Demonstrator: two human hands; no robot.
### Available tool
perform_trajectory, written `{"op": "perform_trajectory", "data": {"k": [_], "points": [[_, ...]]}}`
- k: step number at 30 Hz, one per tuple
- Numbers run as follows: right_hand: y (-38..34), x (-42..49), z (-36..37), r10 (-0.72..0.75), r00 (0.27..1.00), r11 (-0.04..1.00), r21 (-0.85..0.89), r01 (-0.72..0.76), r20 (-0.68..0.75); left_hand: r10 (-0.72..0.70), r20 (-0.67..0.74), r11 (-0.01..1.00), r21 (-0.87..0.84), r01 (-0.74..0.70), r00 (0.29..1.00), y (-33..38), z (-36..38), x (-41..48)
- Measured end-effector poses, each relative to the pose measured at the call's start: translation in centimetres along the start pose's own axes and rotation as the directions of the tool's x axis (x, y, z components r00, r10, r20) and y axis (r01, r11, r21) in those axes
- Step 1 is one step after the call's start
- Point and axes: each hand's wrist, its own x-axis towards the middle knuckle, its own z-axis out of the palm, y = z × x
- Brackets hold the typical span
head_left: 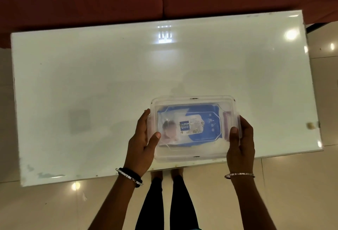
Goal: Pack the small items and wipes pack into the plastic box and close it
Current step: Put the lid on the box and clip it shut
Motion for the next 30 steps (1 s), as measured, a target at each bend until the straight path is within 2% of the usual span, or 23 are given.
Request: {"op": "perform_trajectory", "data": {"k": [9, 18, 24, 30], "points": [[0.7, 0.2, 0.0, -0.036, 0.999, 0.998, -0.042, 0.036, 0.005, -0.092, -0.106, 0.993, -0.084, 0.084, 0.99, -1.2, 0.2, -0.3], [1.2, 0.3, -0.6, 0.058, 0.998, 0.998, 0.04, -0.058, 0.003, -0.131, -0.121, 0.977, -0.182, 0.107, 0.984, -1.9, -0.2, -0.7], [0.8, 0.5, -0.9, 0.022, 0.999, 1.0, 0.007, -0.022, 0.031, -0.129, -0.164, 0.991, -0.002, 0.131, 0.978, -1.8, -0.4, -0.8], [1.1, 0.2, -1.1, -0.013, 0.998, 0.998, -0.059, 0.017, 0.064, -0.198, -0.176, 0.979, 0.012, 0.203, 0.964, -2.0, -0.2, -1.2]]}}
